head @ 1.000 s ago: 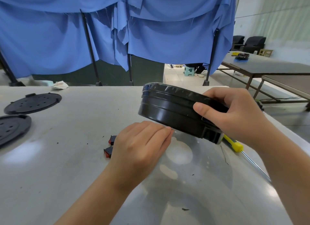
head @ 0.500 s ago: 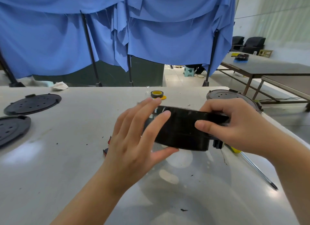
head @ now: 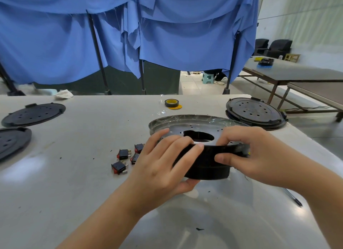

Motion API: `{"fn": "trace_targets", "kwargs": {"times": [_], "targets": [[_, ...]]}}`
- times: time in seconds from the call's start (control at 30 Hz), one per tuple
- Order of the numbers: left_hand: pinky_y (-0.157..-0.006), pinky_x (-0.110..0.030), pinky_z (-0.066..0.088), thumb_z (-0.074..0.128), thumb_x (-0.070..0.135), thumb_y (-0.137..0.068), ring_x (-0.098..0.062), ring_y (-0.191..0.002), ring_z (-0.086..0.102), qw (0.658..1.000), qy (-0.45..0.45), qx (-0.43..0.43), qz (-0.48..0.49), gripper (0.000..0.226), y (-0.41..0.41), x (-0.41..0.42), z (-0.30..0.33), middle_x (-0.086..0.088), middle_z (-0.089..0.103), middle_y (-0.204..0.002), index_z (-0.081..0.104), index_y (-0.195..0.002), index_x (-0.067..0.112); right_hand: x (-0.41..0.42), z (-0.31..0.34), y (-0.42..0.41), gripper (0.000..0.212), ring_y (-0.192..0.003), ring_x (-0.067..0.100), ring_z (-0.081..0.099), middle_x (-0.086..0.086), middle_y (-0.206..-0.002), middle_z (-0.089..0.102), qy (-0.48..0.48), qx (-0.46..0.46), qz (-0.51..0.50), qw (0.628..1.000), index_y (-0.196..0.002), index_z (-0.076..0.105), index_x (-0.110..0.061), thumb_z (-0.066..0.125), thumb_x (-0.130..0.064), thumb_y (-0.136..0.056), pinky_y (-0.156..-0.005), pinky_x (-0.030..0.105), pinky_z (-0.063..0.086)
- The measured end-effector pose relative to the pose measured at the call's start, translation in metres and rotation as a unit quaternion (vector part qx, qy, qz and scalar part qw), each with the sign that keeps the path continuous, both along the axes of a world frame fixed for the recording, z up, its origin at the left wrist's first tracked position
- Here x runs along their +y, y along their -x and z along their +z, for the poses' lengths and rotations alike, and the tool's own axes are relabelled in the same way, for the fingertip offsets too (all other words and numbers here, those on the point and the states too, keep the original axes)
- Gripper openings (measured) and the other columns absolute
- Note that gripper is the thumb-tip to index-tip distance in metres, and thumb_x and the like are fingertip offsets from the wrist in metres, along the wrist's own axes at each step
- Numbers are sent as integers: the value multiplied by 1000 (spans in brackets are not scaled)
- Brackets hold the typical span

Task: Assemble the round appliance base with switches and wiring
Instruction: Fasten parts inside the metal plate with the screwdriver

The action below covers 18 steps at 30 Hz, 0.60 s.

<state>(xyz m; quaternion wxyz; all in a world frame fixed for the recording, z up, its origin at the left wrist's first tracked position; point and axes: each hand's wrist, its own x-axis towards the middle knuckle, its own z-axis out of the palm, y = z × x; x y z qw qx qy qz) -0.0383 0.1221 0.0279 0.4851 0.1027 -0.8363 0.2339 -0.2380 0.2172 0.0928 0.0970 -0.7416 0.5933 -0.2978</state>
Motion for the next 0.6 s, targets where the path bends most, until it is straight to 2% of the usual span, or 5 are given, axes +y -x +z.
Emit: {"fn": "trace_targets", "kwargs": {"times": [0.27,0.4,0.5,0.6], "targets": [[-98,-47,45,72,37,-82,-21,-94,69,1000,13,19,19,44,1,2,-2,-7,72,-100,57,-115,11,0,-2,-1,3,-85,5,58,-19,-84,62,33,-4,-3,999,-78,64,-35,67,-35,-78,-67,19,44],[-101,-50,43,72,37,-84,-24,-106,67,1000,2,19,12,44,1,1,-2,-12,70,-111,55,-116,11,-1,-4,-3,12,-82,7,57,-15,-80,61,64,-8,-8,998,-78,65,-30,72,-21,-81,-69,16,42],[-103,-50,42,72,37,-85,-27,-123,57,1000,-16,24,4,43,-2,0,0,-15,63,-126,53,-114,12,0,-3,-2,9,-76,10,59,-11,-75,62,80,-65,-27,994,-76,64,-30,70,-24,-80,-64,16,45],[-103,-41,41,72,42,-85,-25,-122,50,995,-67,78,-7,43,-6,0,6,-12,51,-128,51,-109,13,2,-2,-5,8,-63,13,61,-3,-69,63,116,-156,-51,980,-74,64,-28,69,-28,-79,-54,18,50]]}}
